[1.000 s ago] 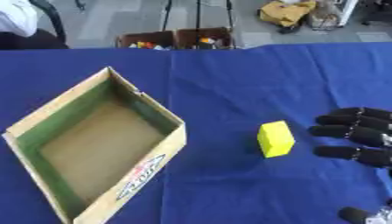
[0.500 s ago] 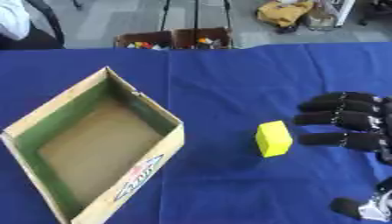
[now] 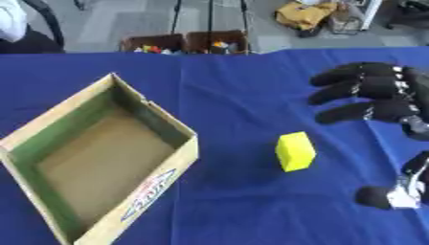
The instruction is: Pick up objects on the table and place them in the box.
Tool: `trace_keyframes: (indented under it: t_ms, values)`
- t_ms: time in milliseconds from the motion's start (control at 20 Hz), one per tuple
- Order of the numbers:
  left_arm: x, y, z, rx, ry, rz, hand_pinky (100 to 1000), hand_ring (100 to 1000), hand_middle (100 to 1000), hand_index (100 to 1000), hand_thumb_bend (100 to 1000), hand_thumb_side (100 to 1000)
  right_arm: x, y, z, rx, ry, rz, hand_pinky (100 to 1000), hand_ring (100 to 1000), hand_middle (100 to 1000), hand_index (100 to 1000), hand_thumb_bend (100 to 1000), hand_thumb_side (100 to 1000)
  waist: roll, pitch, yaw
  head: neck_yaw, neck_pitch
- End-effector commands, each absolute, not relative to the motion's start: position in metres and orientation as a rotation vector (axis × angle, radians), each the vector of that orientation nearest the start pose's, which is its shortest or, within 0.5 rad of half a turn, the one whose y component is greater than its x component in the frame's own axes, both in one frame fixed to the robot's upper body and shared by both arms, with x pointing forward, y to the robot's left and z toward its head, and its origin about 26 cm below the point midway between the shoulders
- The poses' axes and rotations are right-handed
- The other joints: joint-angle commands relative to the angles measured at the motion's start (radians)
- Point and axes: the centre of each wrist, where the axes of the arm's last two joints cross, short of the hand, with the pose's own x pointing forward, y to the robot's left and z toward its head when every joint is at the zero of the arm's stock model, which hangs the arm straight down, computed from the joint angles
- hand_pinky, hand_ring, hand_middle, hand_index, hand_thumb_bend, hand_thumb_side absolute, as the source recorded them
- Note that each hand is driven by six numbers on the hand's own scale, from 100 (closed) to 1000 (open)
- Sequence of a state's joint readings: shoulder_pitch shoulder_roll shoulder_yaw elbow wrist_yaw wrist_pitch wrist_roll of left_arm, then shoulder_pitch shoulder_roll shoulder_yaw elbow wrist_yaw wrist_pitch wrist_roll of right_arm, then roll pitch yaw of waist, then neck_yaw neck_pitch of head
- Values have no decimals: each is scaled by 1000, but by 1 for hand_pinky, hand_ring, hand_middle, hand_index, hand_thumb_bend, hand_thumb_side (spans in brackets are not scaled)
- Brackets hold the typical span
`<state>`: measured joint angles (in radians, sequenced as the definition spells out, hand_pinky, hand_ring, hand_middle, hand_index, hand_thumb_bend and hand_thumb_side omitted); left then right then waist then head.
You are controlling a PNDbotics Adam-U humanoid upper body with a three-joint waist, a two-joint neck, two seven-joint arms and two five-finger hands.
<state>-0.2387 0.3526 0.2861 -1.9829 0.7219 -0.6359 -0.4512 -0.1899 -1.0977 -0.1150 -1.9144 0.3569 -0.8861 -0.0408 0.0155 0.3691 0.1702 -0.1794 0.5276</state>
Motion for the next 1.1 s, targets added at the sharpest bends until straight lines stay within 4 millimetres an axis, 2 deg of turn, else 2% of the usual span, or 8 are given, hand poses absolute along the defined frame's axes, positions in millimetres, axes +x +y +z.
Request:
trace_keyframes:
  t_ms: [50, 450, 900, 1100]
  values:
    - [283, 342, 215, 423, 3231, 387, 694, 740, 879, 960, 100, 955, 282, -393, 304, 777, 2396, -1895, 853, 909, 788, 831, 415, 848, -18, -36, 4, -9, -11]
    - [283, 340, 215, 429, 3230, 397, 695, 740, 880, 960, 100, 955, 293, -406, 313, 811, 2473, -1939, 856, 906, 773, 825, 425, 832, -19, -29, 14, -28, -17]
    - [283, 341, 214, 429, 3230, 398, 695, 740, 880, 961, 100, 954, 297, -419, 319, 1063, 2525, -2020, 848, 893, 774, 818, 419, 797, -18, -31, 16, -29, -15]
    - [283, 340, 214, 431, 3230, 397, 695, 740, 880, 961, 100, 953, 297, -418, 322, 1178, 2490, -2045, 836, 886, 790, 824, 436, 832, -17, -33, 17, -28, -16]
